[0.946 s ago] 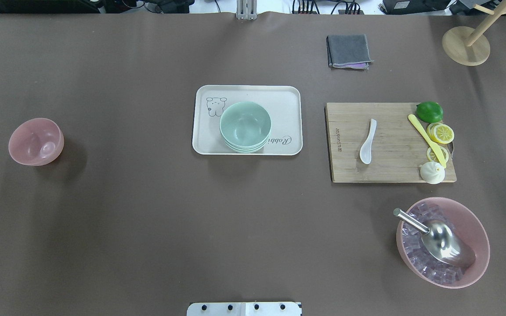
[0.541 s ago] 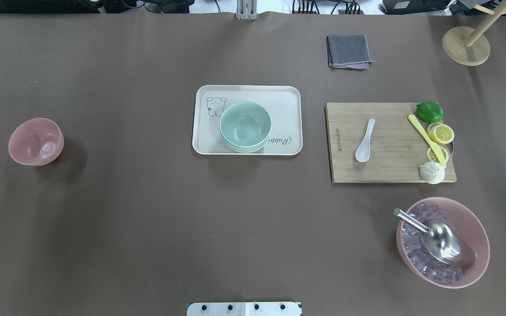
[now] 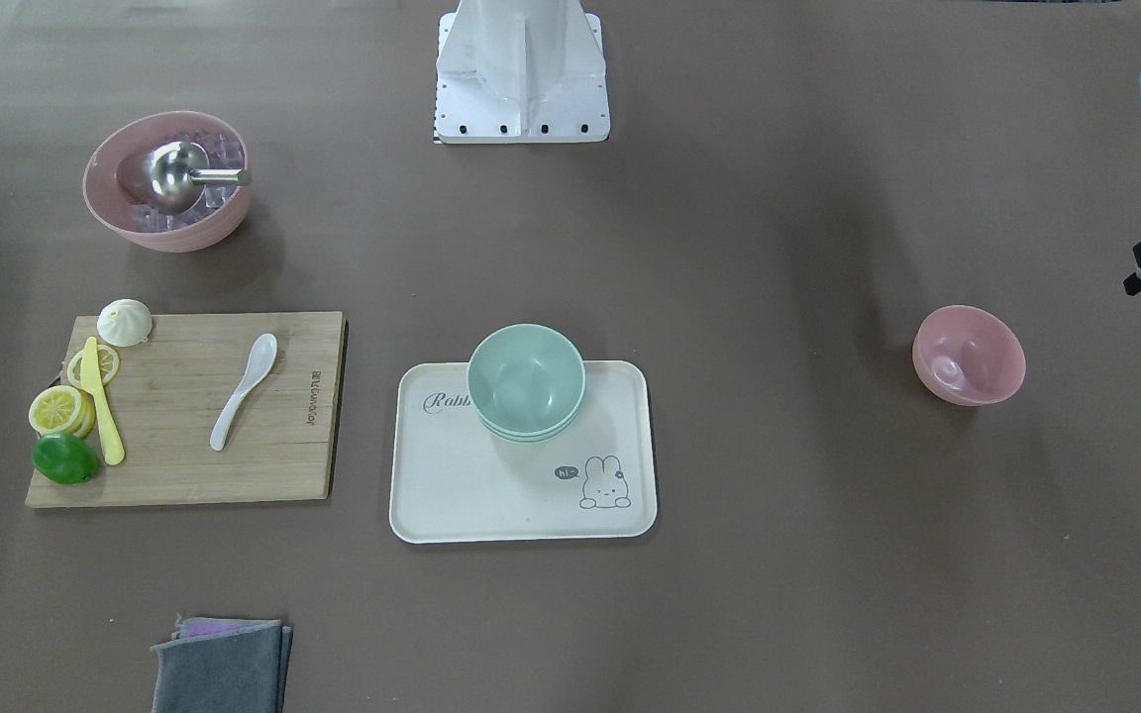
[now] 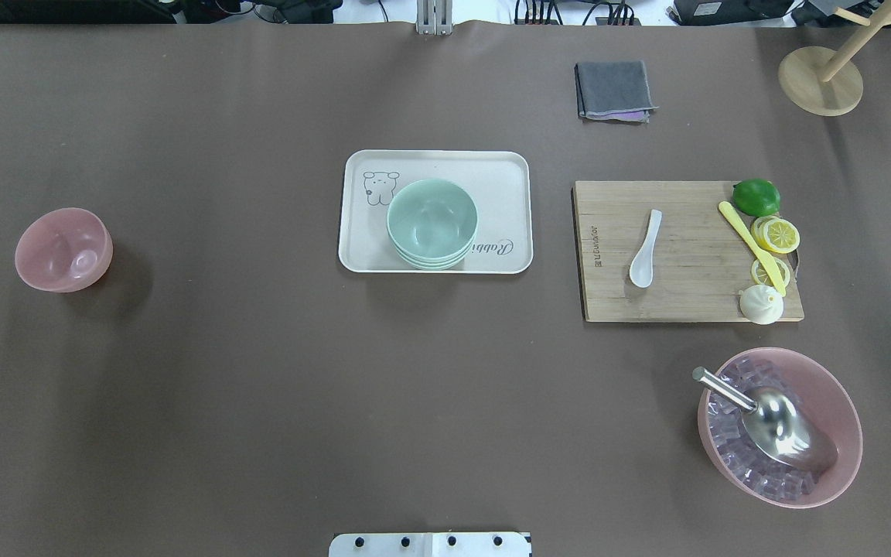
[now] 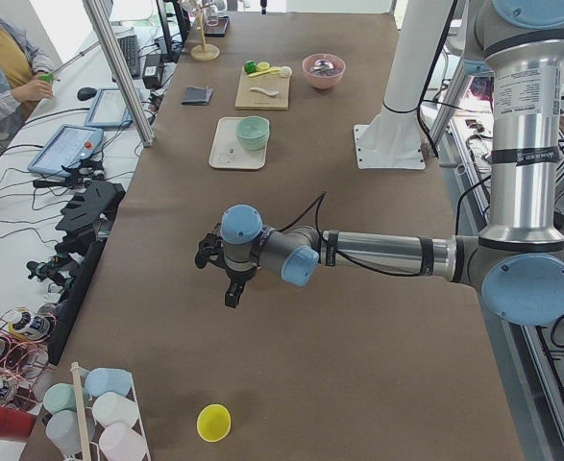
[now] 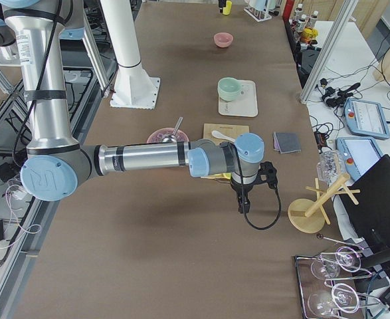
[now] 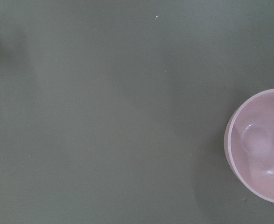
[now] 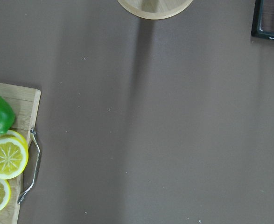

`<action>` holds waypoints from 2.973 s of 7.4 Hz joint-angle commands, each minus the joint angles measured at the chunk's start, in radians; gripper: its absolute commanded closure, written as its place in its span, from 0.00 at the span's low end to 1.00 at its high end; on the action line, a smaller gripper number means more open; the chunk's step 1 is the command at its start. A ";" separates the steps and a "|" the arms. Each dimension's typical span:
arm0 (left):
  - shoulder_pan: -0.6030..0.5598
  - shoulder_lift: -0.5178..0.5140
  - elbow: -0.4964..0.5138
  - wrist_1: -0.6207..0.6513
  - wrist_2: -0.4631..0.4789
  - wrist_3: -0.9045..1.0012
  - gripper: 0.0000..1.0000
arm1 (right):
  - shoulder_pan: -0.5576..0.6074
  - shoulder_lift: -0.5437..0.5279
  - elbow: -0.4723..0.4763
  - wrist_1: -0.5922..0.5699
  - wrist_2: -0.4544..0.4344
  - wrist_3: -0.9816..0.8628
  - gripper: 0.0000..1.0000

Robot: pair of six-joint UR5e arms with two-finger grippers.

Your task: Stack pink bowl on green and place spoon

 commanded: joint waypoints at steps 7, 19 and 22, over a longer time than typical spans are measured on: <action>0.000 -0.022 0.021 0.003 -0.005 -0.005 0.02 | -0.006 0.007 0.008 0.007 0.010 0.004 0.00; 0.002 -0.022 0.021 0.000 -0.004 -0.005 0.02 | -0.011 -0.010 0.016 0.012 0.021 0.003 0.00; 0.003 -0.022 0.020 0.000 0.001 -0.006 0.02 | -0.017 -0.005 0.008 0.012 0.023 0.004 0.00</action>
